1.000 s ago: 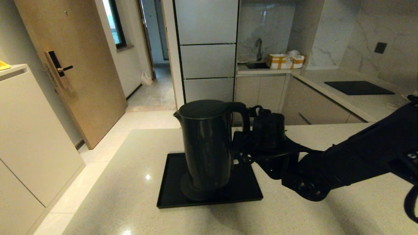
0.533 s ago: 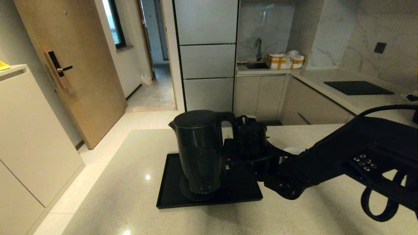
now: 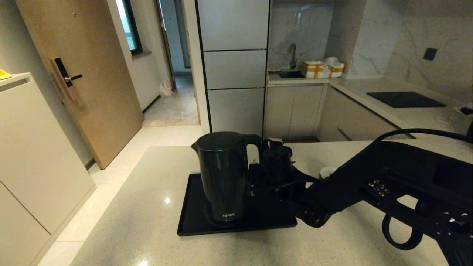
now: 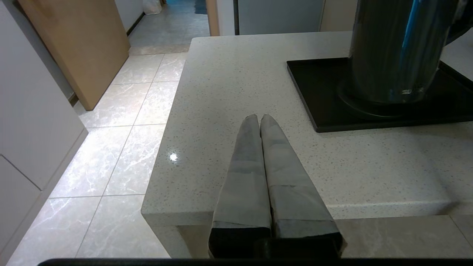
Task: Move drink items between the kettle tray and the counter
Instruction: Return the kettle to its original position
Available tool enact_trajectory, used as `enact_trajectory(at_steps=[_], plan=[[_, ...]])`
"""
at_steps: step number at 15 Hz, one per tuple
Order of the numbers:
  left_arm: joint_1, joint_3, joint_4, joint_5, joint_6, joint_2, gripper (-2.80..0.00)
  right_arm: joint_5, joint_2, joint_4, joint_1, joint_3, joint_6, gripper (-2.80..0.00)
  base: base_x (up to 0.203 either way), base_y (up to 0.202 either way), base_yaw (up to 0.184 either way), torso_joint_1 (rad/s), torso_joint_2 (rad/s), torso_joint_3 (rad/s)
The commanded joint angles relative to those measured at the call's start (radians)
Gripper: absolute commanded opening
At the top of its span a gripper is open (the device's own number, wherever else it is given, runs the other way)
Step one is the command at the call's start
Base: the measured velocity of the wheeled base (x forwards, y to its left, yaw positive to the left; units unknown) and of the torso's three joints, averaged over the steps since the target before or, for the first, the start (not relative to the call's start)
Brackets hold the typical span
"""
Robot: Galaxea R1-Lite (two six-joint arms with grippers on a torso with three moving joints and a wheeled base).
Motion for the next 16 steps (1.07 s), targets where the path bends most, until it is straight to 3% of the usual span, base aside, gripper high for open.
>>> enact_trajectory(at_steps=[1,11,16], plan=[[0.0,0.0,0.0,0.0,0.001,0.0,-2.8,-0.003,0.027,-0.001,0.001,-0.002,0.0,-2.8,0.0,0.0,0.0,0.0,0.0,0.0],[0.0,0.0,0.0,0.0,0.001,0.0,-2.8,0.009,0.031,-0.005,0.001,0.038,-0.01,-2.8,0.0,0.0,0.0,0.0,0.0,0.0],[0.0,0.0,0.0,0.0,0.001,0.0,-2.8,0.003,0.035,-0.104,0.021,0.114,-0.154,-2.8,0.0,0.0,0.0,0.0,0.0,0.0]])
